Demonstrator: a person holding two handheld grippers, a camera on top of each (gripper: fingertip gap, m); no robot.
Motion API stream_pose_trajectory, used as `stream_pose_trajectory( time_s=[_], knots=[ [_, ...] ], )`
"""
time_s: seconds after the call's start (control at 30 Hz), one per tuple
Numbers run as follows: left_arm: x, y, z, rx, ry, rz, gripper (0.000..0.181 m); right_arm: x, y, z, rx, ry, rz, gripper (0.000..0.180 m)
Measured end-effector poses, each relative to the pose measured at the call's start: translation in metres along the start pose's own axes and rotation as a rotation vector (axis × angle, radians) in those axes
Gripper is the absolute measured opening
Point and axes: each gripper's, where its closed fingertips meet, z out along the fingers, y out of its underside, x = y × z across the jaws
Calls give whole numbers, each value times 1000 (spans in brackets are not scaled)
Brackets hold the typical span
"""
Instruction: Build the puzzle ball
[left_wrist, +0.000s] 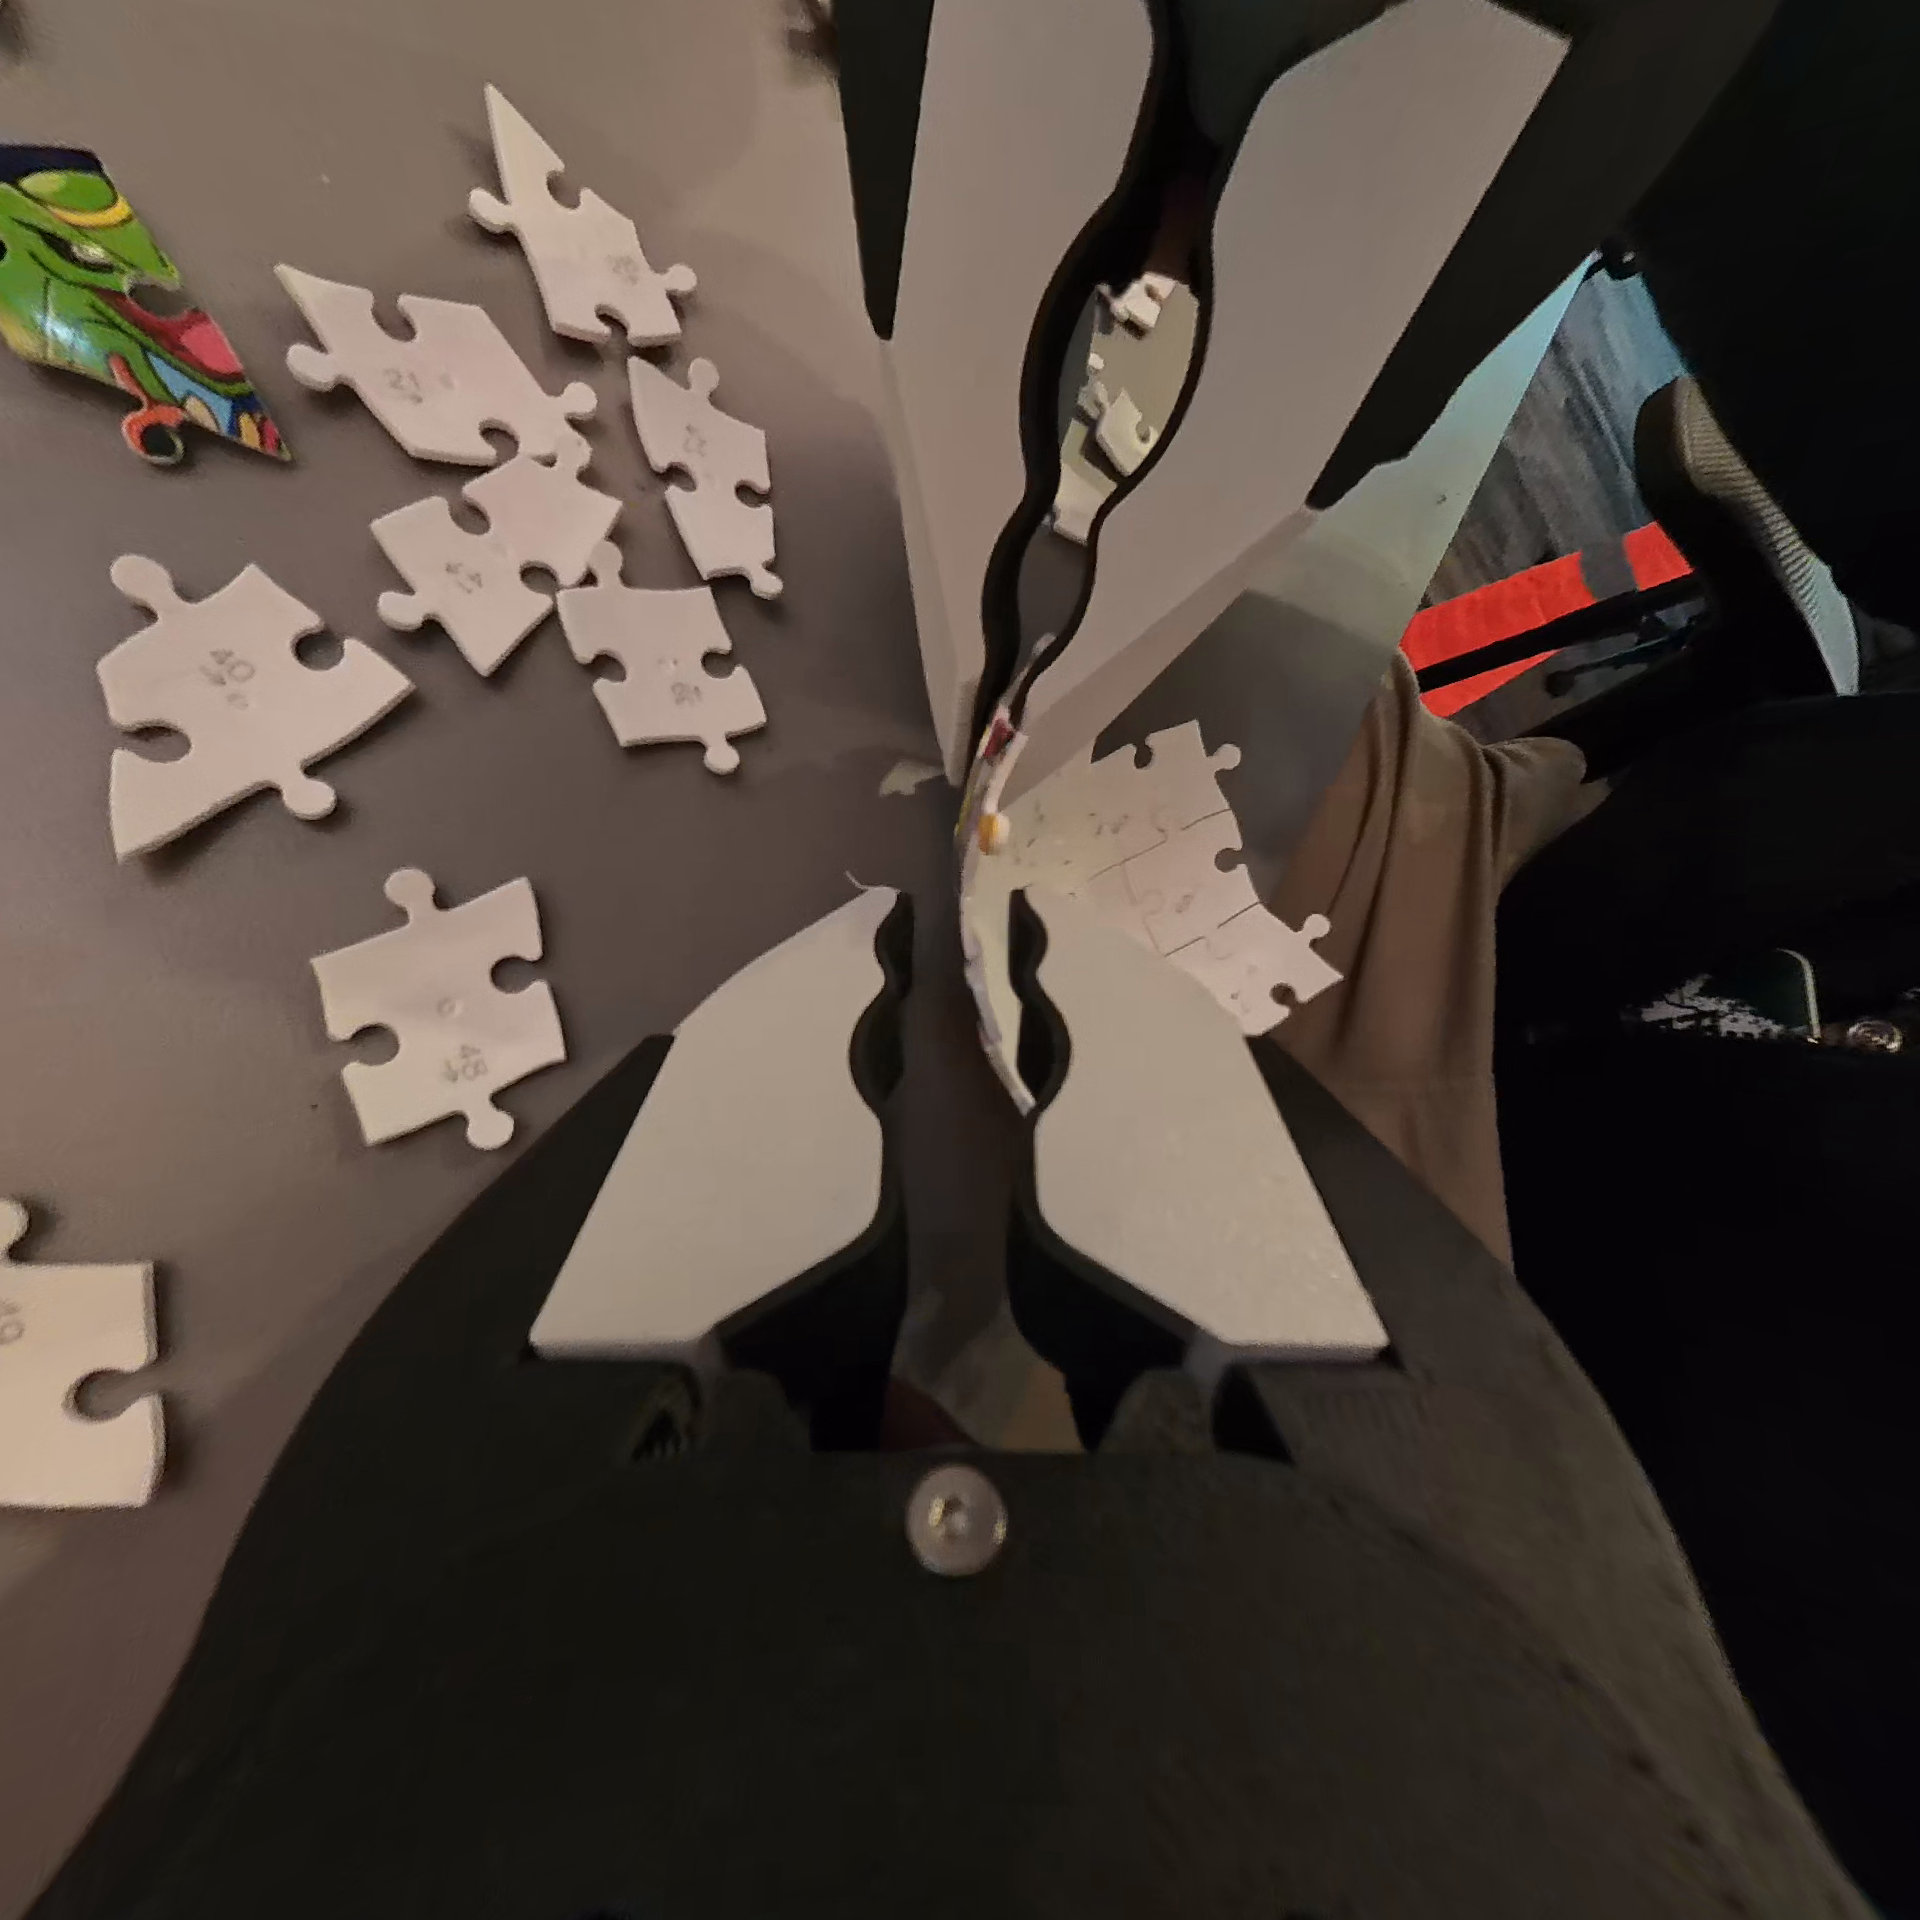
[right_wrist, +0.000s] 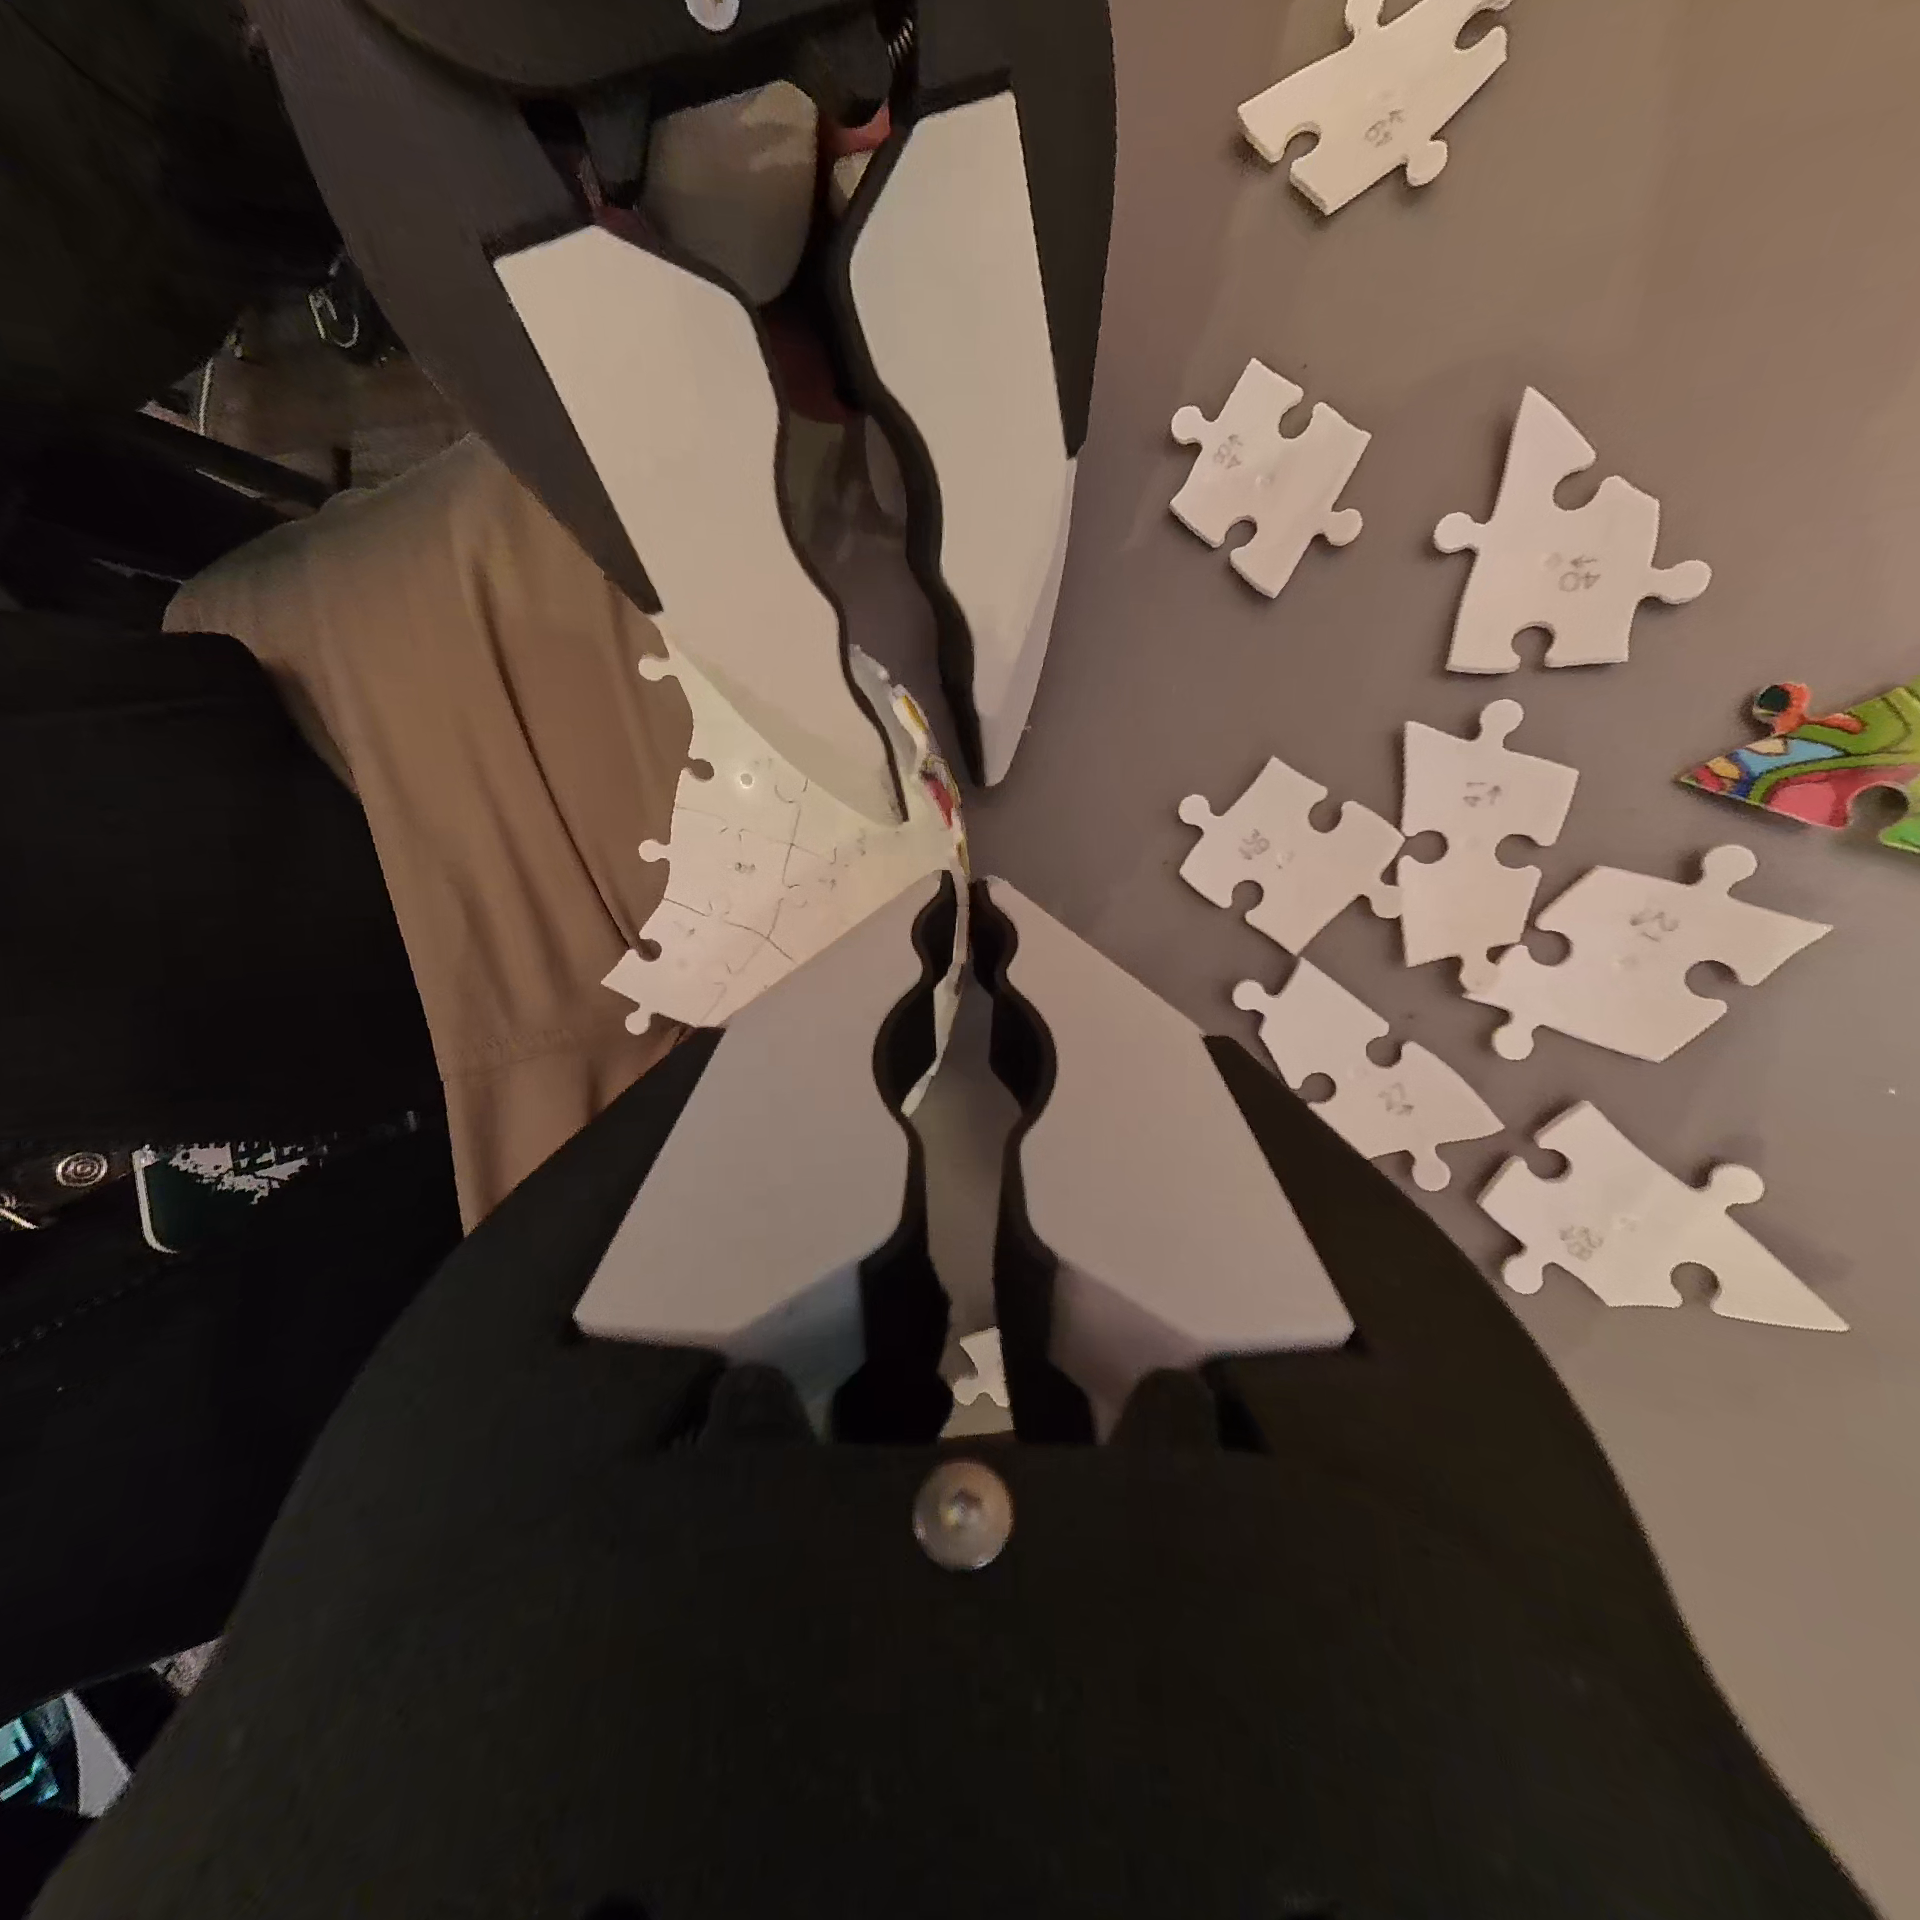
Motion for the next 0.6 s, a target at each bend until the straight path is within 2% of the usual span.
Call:
stream_pose_trajectory(
  time_s=[0.07,0.27,0.47,0.6],
  knots=[
    [1,0,2,2,7,-2,11,0,-1,0,10,3,1,1],
    [-3,-1,1,9,-10,-18,8,0,-5,-14,82,21,17,23],
    [-2,0,0,9,-3,-26,14,-6,2,-46,208,77,43,27],
    [-1,-2,2,11,-8,-22,14,-9,24,-53,240,127,87,27]
  ],
)
